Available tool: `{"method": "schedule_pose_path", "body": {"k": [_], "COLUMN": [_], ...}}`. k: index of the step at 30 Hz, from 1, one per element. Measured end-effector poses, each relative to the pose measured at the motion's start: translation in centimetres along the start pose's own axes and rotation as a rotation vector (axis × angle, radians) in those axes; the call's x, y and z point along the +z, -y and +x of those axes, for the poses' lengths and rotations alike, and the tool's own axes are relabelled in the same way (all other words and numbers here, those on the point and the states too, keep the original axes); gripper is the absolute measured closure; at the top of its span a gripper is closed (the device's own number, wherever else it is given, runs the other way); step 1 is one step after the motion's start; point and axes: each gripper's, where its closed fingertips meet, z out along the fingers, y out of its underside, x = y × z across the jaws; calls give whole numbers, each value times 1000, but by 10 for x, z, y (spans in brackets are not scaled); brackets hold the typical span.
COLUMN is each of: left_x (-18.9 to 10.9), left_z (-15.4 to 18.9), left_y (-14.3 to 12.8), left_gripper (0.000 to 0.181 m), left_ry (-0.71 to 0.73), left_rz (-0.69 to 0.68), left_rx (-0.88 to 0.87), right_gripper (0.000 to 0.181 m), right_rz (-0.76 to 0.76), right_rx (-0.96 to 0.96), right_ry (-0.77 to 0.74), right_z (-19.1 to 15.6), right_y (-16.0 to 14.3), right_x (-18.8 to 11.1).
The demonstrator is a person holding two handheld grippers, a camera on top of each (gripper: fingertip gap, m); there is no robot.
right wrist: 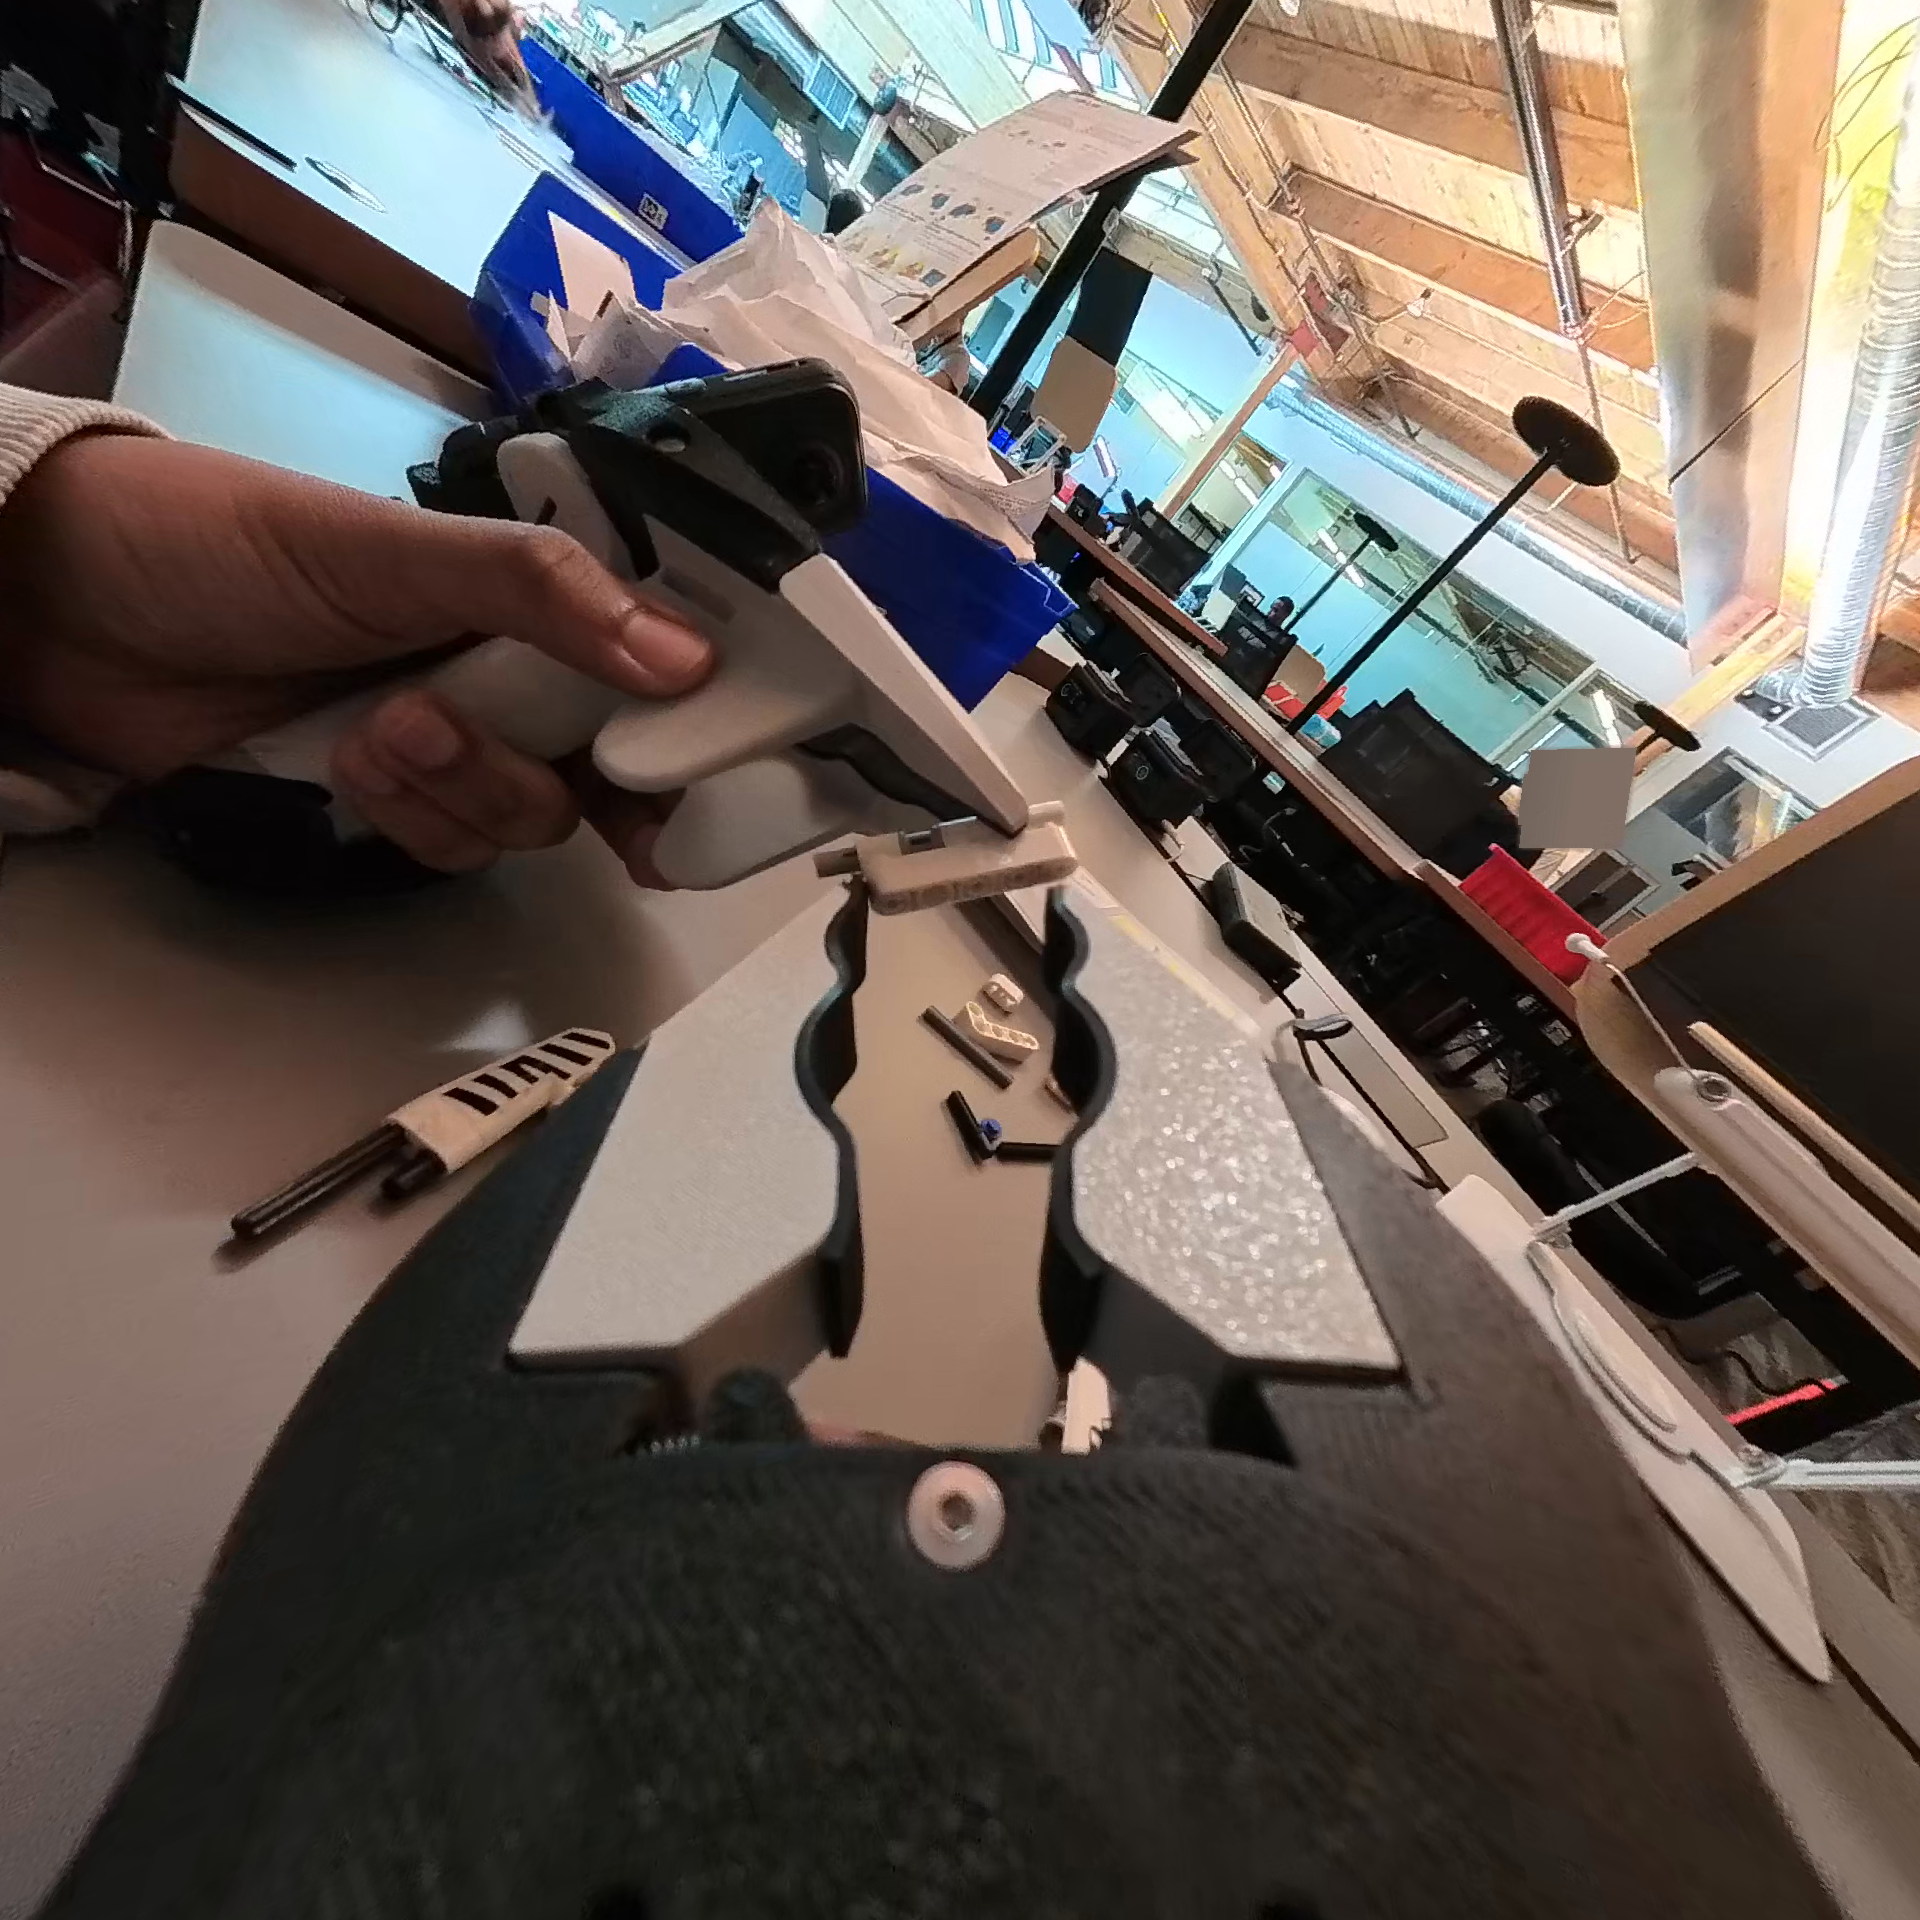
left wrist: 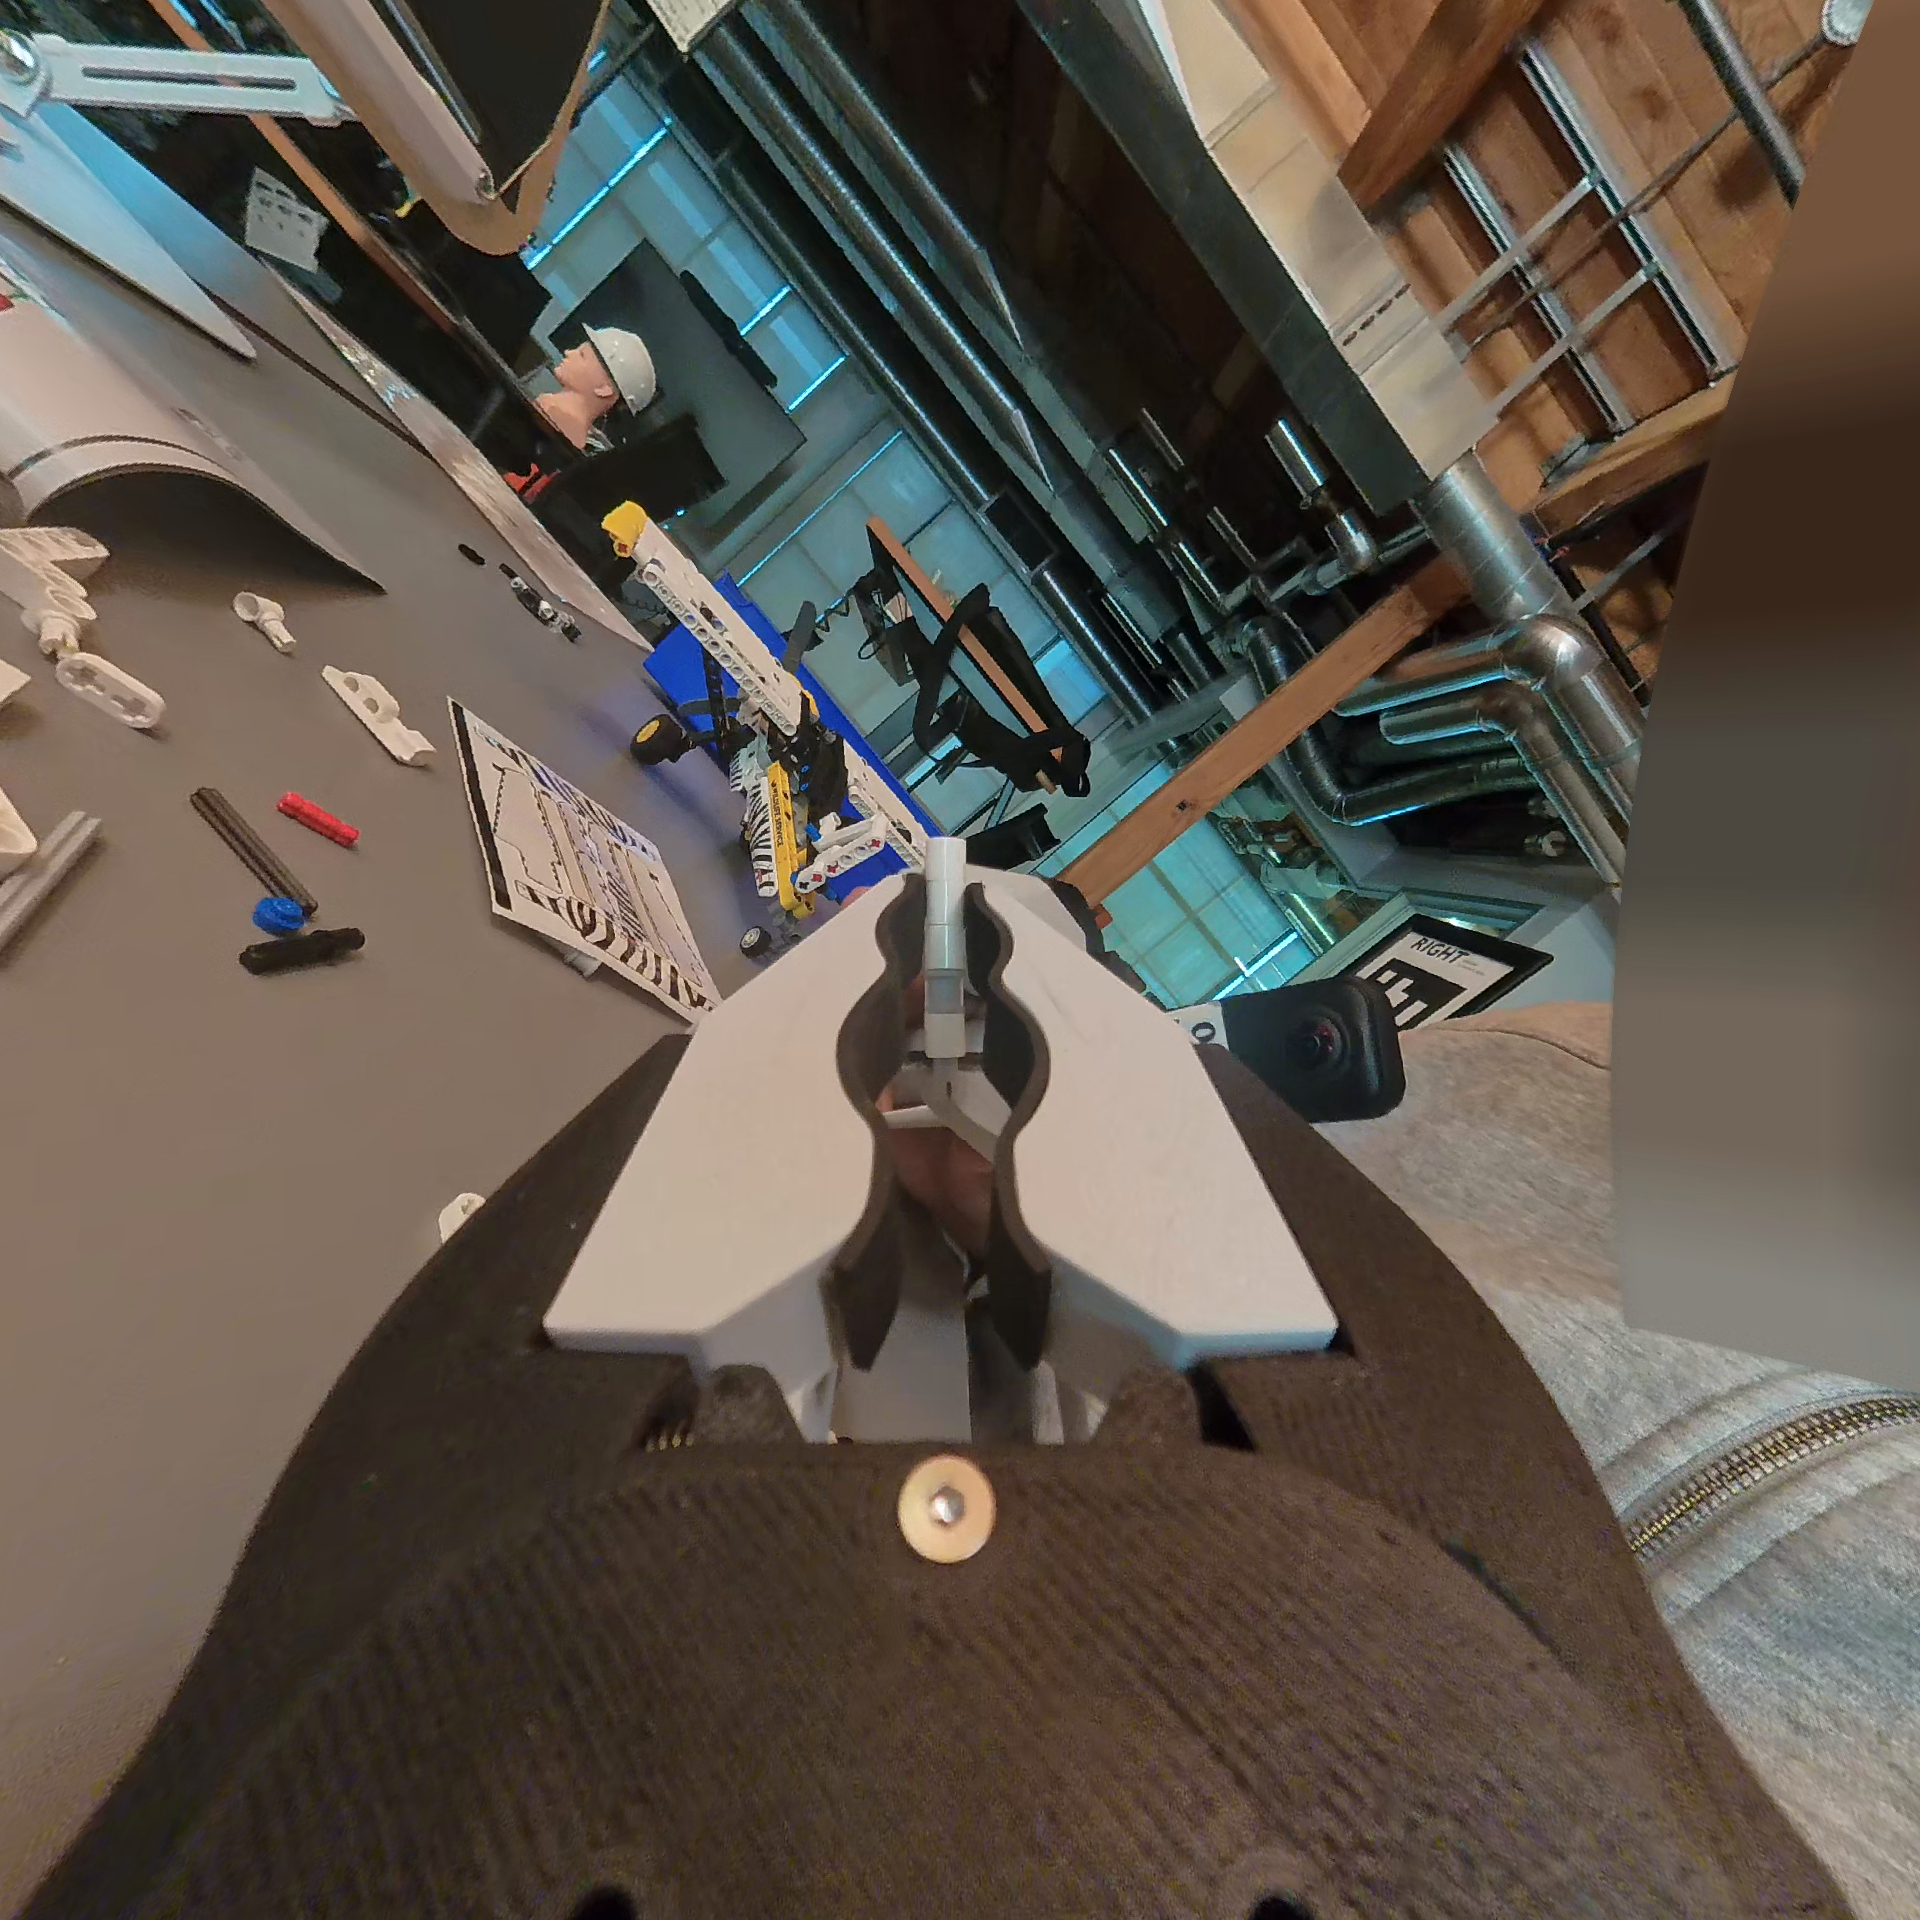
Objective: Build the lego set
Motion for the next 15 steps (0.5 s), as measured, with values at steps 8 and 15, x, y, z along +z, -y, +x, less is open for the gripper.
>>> {"method": "schedule_pose_path", "body": {"k": [8,15], "left_x": [0,1], "left_z": [0,0], "left_y": [-1,-1], "left_gripper": [177,176], "left_ry": [-1,-2], "left_rz": [-4,-10], "left_rx": [-3,-9], "right_gripper": [142,146], "right_rz": [-8,-9], "right_rx": [66,59], "right_ry": [10,17], "right_z": [2,1], "right_y": [-3,-4], "right_x": [1,1]}}
